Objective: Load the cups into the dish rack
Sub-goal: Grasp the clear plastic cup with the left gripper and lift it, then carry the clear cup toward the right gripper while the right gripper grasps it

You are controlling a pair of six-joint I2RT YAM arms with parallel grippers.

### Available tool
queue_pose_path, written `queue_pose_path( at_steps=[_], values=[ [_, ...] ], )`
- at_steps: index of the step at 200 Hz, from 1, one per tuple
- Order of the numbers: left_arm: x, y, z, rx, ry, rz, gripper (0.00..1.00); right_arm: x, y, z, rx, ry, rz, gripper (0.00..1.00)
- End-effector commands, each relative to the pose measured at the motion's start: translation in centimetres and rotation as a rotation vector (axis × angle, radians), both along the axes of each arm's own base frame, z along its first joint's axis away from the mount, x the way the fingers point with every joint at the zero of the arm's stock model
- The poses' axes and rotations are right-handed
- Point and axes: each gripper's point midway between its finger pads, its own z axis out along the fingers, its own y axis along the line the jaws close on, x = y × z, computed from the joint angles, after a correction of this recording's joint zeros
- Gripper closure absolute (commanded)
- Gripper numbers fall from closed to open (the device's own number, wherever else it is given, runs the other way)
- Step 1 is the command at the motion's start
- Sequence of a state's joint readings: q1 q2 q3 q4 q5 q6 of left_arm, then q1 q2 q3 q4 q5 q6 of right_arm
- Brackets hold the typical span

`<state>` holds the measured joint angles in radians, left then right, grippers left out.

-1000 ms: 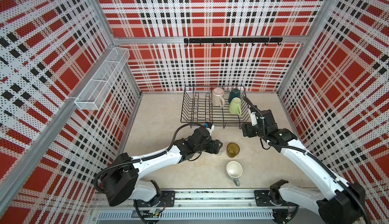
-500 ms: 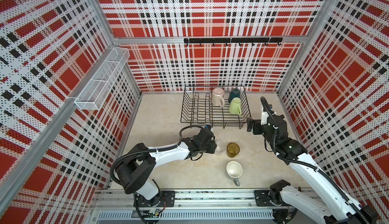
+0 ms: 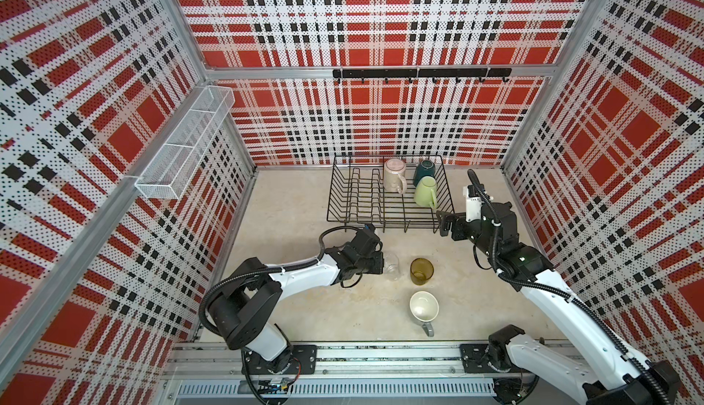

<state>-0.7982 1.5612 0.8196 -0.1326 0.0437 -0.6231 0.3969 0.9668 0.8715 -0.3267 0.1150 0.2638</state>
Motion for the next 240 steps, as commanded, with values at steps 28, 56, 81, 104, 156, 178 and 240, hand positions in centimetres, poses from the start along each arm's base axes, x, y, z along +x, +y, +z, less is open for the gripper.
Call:
queue_pose_path(
  at_steps=[28, 56, 81, 104, 156, 178, 240],
  values=[
    [0.0, 0.8, 1.1, -0.062, -0.036, -0.018, 1.00, 0.0, 1.4, 0.9, 0.036, -0.006, 0.076, 0.00],
    [0.0, 1.3, 5.1, -0.211, -0.093, -0.041, 1.00, -0.7, 3.8, 1.5, 0.074, 0.011, 0.216, 0.00],
    [0.4, 2.8, 10.6, -0.352, -0.210, -0.026, 1.00, -1.6, 6.1, 2.5, 0.139, 0.027, 0.342, 0.00],
    [0.4, 4.6, 16.6, -0.477, -0.388, -0.035, 1.00, -2.8, 8.5, 4.3, 0.234, 0.037, 0.485, 0.00],
    [-1.1, 8.2, 27.6, -0.584, -0.911, -0.074, 1.00, -5.8, 13.1, 9.3, 0.583, 0.076, 0.769, 0.00],
    [-0.6, 7.9, 29.0, -0.624, -0.969, -0.102, 1.00, -6.6, 14.5, 10.0, 0.651, 0.091, 0.850, 0.00],
    [-0.9, 5.8, 30.6, -0.772, -1.003, -0.227, 1.00, -8.0, 17.0, 11.5, 0.777, 0.120, 1.005, 0.00]
  ],
)
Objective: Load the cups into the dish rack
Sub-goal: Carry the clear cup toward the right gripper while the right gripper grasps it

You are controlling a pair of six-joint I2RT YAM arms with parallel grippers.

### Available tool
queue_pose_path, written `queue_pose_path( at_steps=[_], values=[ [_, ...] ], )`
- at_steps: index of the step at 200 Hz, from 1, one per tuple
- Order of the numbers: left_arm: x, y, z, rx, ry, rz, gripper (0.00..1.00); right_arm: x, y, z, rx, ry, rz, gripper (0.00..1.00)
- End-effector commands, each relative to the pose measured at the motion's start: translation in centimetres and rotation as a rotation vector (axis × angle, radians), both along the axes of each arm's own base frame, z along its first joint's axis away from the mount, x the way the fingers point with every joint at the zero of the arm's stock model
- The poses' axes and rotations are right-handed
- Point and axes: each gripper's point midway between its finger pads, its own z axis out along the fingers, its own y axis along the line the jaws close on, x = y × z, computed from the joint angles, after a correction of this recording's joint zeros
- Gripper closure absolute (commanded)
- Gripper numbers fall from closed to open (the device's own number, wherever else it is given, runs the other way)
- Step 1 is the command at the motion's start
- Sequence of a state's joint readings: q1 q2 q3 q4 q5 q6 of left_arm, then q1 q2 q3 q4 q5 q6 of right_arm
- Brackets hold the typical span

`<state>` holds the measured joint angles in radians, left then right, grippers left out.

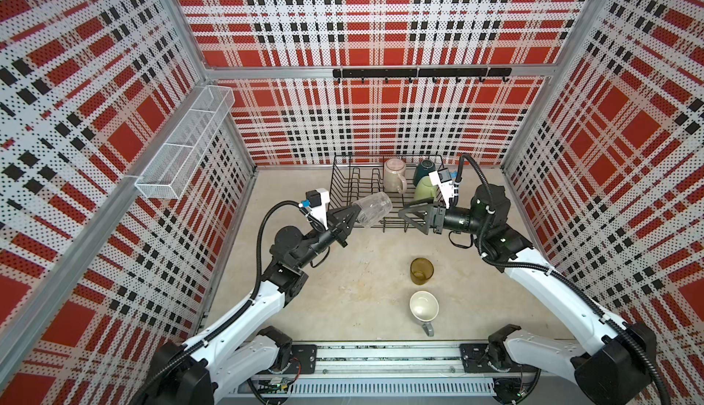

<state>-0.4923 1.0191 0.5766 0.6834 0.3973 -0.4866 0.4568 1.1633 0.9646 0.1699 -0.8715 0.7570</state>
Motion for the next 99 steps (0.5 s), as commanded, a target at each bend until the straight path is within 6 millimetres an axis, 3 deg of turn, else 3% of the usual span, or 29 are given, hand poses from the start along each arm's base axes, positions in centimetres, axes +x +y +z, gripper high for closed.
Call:
queue_pose_path(
  at_steps=[1, 50, 99],
  values=[
    [-1.9, -0.6, 3.1, -0.072, -0.126, -0.103, 1.00, -1.4, 1.1, 2.0, 0.098, -0.004, 0.106, 0.00],
    [-2.1, -0.6, 3.4, -0.107, -0.146, -0.121, 1.00, -2.5, 4.3, 2.9, 0.179, 0.034, 0.251, 0.00],
    [-1.8, -1.4, 3.1, -0.106, -0.148, -0.158, 1.00, -2.5, 5.3, 4.3, 0.261, 0.056, 0.331, 0.13]
  ],
)
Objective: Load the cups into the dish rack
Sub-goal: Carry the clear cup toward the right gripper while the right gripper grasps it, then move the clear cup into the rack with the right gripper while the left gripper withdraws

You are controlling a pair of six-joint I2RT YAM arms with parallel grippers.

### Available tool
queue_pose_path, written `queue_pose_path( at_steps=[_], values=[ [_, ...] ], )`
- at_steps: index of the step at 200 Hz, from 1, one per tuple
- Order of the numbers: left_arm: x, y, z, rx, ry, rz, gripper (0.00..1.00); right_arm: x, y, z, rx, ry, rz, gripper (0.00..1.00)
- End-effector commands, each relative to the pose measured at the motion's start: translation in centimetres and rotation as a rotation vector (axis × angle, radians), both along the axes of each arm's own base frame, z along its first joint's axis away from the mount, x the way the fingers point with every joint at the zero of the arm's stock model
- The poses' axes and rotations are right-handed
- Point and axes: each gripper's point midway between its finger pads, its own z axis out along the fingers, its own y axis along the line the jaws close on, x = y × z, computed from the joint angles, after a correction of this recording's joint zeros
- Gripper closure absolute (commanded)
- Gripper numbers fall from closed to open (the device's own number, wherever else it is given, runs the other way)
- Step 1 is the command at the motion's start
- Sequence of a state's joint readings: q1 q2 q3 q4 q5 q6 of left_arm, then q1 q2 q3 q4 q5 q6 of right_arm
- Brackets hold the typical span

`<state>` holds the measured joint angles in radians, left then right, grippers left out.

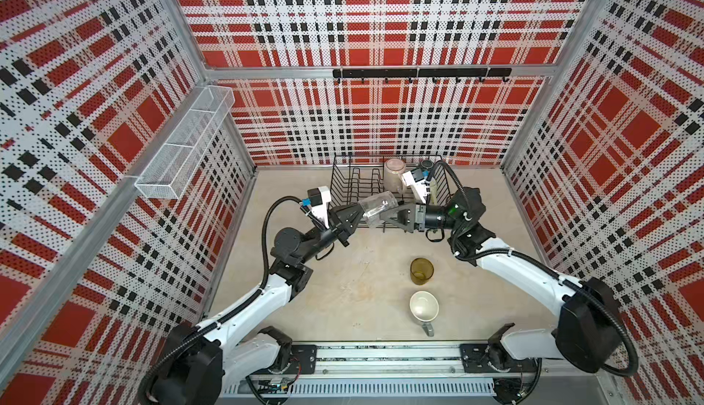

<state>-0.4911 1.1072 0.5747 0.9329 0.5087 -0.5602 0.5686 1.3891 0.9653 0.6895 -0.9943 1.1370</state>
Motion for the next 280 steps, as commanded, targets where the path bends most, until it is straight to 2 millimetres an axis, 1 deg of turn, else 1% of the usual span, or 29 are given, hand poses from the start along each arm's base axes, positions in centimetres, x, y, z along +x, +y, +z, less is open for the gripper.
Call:
queue_pose_path(
  at_steps=[1, 20, 35, 53, 78, 94, 120, 127, 145, 158, 165, 172, 178, 184, 193, 211, 216, 223, 225, 227, 251, 266, 275, 280],
  values=[
    [-0.6, -0.1, 0.9, -0.023, -0.049, -0.032, 1.00, -1.1, -0.1, 3.3, 0.095, -0.051, 0.065, 0.13],
    [-0.3, -0.2, 0.8, -0.026, -0.048, -0.032, 1.00, -1.0, 0.1, 3.3, 0.091, -0.051, 0.068, 0.11],
    [0.0, -0.5, 0.9, -0.023, -0.046, -0.037, 1.00, -0.8, 0.4, 3.1, 0.075, -0.048, 0.061, 0.12],
    [0.3, -0.5, 0.9, -0.024, -0.046, -0.031, 1.00, -0.4, 0.6, 2.8, 0.059, -0.041, 0.051, 0.20],
    [0.9, 0.0, 0.7, -0.031, -0.031, -0.014, 1.00, 0.3, 1.0, 1.9, 0.027, -0.015, 0.037, 0.35],
    [1.3, 0.5, 0.4, -0.037, -0.016, 0.006, 0.98, 1.0, 1.1, 1.1, 0.003, -0.001, 0.015, 0.40],
    [2.0, 1.9, -0.4, -0.050, 0.018, 0.054, 0.85, 2.4, 0.9, 0.3, -0.018, 0.009, -0.037, 0.45],
    [2.1, 2.2, -0.6, -0.051, 0.025, 0.067, 0.79, 2.9, 0.8, 0.0, -0.027, 0.012, -0.053, 0.47],
    [2.2, 2.6, -0.9, -0.045, 0.027, 0.081, 0.79, 4.1, 0.8, -0.9, -0.061, 0.014, -0.086, 0.50],
    [2.4, 3.1, -1.3, -0.042, 0.037, 0.102, 0.74, 5.0, 0.9, -1.7, -0.093, 0.009, -0.107, 0.51],
    [2.6, 3.5, -1.5, -0.041, 0.044, 0.117, 0.65, 5.5, 0.9, -2.1, -0.108, 0.008, -0.120, 0.51],
    [2.8, 3.9, -1.8, -0.040, 0.052, 0.134, 0.49, 6.0, 0.9, -2.3, -0.121, -0.002, -0.131, 0.51],
    [3.0, 4.4, -2.0, -0.038, 0.059, 0.151, 0.38, 6.7, 0.7, -2.7, -0.138, -0.001, -0.151, 0.52],
    [3.3, 5.0, -2.2, -0.037, 0.069, 0.170, 0.33, 7.5, 0.5, -3.1, -0.160, -0.010, -0.176, 0.52],
    [3.7, 5.8, -2.6, -0.034, 0.084, 0.202, 0.29, 9.0, -0.1, -4.1, -0.210, -0.024, -0.230, 0.52],
    [4.4, 7.8, -3.2, -0.022, 0.117, 0.284, 0.22, 12.6, -1.5, -6.8, -0.376, -0.067, -0.368, 0.51],
    [4.6, 8.4, -3.4, -0.018, 0.124, 0.311, 0.22, 13.6, -2.0, -7.6, -0.434, -0.094, -0.410, 0.51],
    [4.6, 8.8, -3.6, -0.009, 0.136, 0.335, 0.22, 15.0, -2.6, -8.8, -0.517, -0.134, -0.467, 0.51],
    [5.0, 9.7, -3.7, -0.008, 0.139, 0.369, 0.21, 15.4, -2.8, -9.2, -0.542, -0.142, -0.483, 0.51],
    [5.2, 10.1, -3.8, -0.005, 0.140, 0.385, 0.21, 15.8, -3.0, -9.6, -0.567, -0.146, -0.499, 0.52],
    [6.2, 13.2, -5.2, 0.051, 0.203, 0.543, 0.21, 20.3, -5.1, -13.6, -0.804, -0.204, -0.649, 0.52],
    [6.6, 15.4, -6.3, 0.082, 0.253, 0.658, 0.20, 22.5, -6.0, -15.9, -0.917, -0.218, -0.704, 0.52],
    [6.8, 16.8, -7.2, 0.101, 0.288, 0.732, 0.20, 23.5, -6.2, -17.0, -0.963, -0.219, -0.719, 0.53],
    [6.8, 17.7, -7.6, 0.110, 0.307, 0.774, 0.20, 24.1, -6.3, -18.0, -0.993, -0.213, -0.722, 0.53]
  ],
)
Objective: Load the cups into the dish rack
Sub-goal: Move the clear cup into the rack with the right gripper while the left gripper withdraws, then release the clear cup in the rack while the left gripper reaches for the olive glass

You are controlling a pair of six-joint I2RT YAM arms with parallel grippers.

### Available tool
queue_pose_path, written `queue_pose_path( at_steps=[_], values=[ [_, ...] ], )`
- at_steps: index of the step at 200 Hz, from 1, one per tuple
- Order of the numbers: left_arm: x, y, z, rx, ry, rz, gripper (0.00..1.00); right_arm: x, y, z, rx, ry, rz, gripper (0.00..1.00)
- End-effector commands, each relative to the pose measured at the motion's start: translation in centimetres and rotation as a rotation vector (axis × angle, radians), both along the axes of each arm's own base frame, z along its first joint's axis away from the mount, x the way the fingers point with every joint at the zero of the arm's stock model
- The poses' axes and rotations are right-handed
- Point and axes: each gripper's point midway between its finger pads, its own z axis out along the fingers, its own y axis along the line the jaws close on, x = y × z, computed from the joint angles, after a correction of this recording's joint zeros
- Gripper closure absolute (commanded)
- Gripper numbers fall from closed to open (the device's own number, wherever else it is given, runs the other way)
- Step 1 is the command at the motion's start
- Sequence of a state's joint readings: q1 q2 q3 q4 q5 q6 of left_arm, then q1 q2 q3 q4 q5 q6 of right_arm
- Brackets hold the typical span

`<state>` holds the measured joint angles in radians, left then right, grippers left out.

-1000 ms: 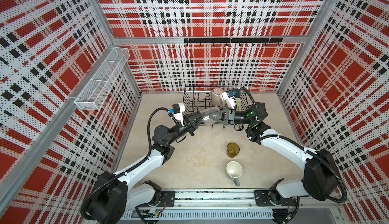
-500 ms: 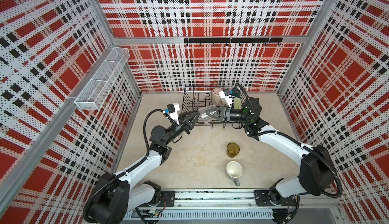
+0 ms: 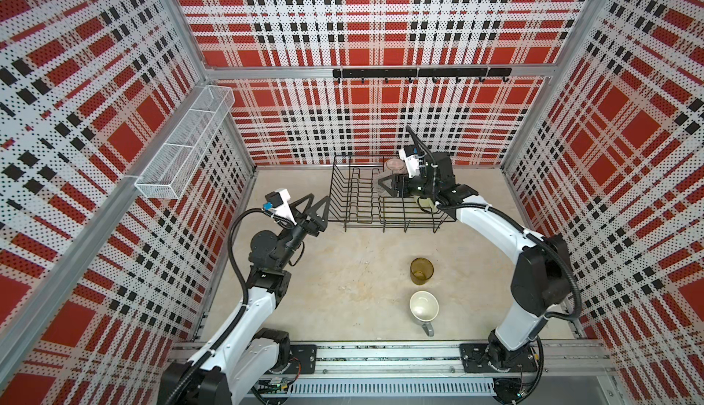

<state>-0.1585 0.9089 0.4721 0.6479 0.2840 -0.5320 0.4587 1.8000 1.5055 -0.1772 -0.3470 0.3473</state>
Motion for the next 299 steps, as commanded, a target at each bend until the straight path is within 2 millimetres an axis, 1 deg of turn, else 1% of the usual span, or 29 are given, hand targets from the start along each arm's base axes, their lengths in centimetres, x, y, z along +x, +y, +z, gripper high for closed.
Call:
queue_pose_path(
  at_steps=[1, 15, 25, 48, 72, 88, 108, 129, 143, 158, 186, 205, 220, 237, 248, 261, 270, 284, 291, 299],
  values=[
    [1.1, 4.0, -3.5, 0.075, 0.147, 0.222, 0.20, 2.6, -2.9, -6.0, -0.295, 0.020, -0.107, 0.53],
    [1.0, 5.9, -4.5, 0.096, 0.195, 0.308, 0.20, 3.7, -3.0, -7.7, -0.330, 0.034, -0.130, 0.54],
    [0.8, 6.7, -4.8, 0.108, 0.211, 0.338, 0.20, 4.3, -3.2, -8.9, -0.356, 0.041, -0.149, 0.54],
    [0.3, 7.8, -5.2, 0.124, 0.225, 0.373, 0.20, 5.3, -4.2, -11.5, -0.432, 0.049, -0.194, 0.54],
    [0.0, 8.4, -5.5, 0.121, 0.233, 0.393, 0.20, 5.9, -4.4, -13.1, -0.468, 0.046, -0.205, 0.52],
    [0.1, 8.4, -5.5, 0.114, 0.231, 0.393, 0.20, 6.5, -4.4, -13.5, -0.485, 0.022, -0.208, 0.51],
    [0.2, 8.0, -5.6, 0.110, 0.230, 0.367, 0.20, 7.6, -4.5, -14.1, -0.516, 0.006, -0.217, 0.51],
    [0.4, 7.9, -5.7, 0.102, 0.235, 0.359, 0.20, 8.5, -3.9, -14.2, -0.513, -0.006, -0.213, 0.51],
    [0.5, 7.9, -5.7, 0.103, 0.238, 0.358, 0.20, 9.2, -3.8, -13.8, -0.509, -0.015, -0.224, 0.50],
    [0.4, 7.9, -5.6, 0.100, 0.234, 0.358, 0.20, 9.8, -3.8, -14.2, -0.534, -0.002, -0.228, 0.48],
    [0.2, 7.9, -5.7, 0.097, 0.236, 0.361, 0.20, 10.2, -3.6, -15.6, -0.548, 0.027, -0.221, 0.42],
    [0.1, 8.0, -5.8, 0.094, 0.238, 0.363, 0.20, 10.2, -3.6, -16.1, -0.546, 0.040, -0.223, 0.40],
    [0.1, 8.0, -5.7, 0.094, 0.236, 0.363, 0.20, 10.2, -3.6, -16.0, -0.547, 0.039, -0.227, 0.36],
    [0.0, 8.0, -5.6, 0.091, 0.233, 0.362, 0.20, 10.1, -3.5, -15.4, -0.539, 0.035, -0.227, 0.29],
    [0.0, 8.0, -5.5, 0.089, 0.231, 0.362, 0.20, 10.0, -3.4, -14.9, -0.530, 0.034, -0.219, 0.27],
    [0.1, 7.7, -5.3, 0.092, 0.224, 0.346, 0.20, 9.8, -3.3, -13.7, -0.508, 0.023, -0.218, 0.25],
    [0.2, 7.4, -5.0, 0.099, 0.216, 0.330, 0.22, 9.6, -3.2, -12.8, -0.494, 0.014, -0.215, 0.24],
    [0.2, 6.1, -4.4, 0.116, 0.197, 0.270, 0.22, 9.1, -3.3, -11.0, -0.471, -0.002, -0.216, 0.22],
    [0.2, 5.4, -4.1, 0.127, 0.186, 0.242, 0.22, 8.7, -3.4, -10.1, -0.462, -0.011, -0.216, 0.18],
    [0.2, 4.4, -3.7, 0.145, 0.175, 0.215, 0.21, 8.3, -3.6, -8.9, -0.448, -0.024, -0.220, 0.16]
  ],
)
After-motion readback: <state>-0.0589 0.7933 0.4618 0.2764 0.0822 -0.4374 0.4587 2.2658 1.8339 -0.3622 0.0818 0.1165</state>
